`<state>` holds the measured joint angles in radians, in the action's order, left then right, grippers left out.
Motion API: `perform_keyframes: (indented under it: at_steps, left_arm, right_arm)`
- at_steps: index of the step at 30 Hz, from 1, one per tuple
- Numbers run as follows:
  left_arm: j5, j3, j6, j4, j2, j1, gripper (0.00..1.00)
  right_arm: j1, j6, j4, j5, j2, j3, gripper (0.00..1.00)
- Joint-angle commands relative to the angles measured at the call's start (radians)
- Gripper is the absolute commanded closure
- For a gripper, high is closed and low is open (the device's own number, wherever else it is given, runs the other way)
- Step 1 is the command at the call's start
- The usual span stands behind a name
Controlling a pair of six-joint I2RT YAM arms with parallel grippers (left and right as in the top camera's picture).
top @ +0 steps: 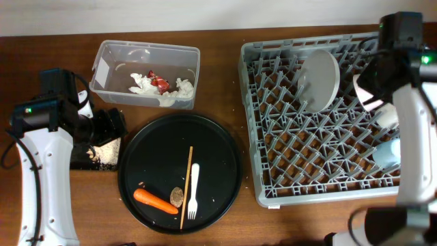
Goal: Sort waste into correct bins and load items into the dishwasher rack
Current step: 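Carry the white plate to the rack's back and stand it upright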
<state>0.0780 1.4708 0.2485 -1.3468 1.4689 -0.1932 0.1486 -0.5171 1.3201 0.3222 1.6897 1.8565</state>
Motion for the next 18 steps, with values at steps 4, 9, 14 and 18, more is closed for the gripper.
perform_keyframes:
  at_steps: [4, 9, 14, 18]
  left_arm:
    - [0.008, 0.002, 0.009, -0.001, -0.002, -0.003, 0.01]
    - [0.008, 0.002, 0.009, 0.000, -0.002, -0.003, 0.01]
    - [0.008, 0.002, 0.009, 0.000, -0.002, -0.003, 0.01]
    - [0.008, 0.002, 0.009, 0.000, -0.002, -0.003, 0.01]
  right_arm:
    - [0.065, 0.381, -0.096, -0.618, 0.256, 0.005, 0.96]
    - [-0.014, 0.861, -0.045, -1.106, 0.267, 0.006, 0.85]
    - [-0.022, 0.677, -0.032, -0.780, 0.237, 0.006, 0.76]
    - [-0.024, 0.583, -0.029, -0.642, 0.142, 0.006, 0.73]
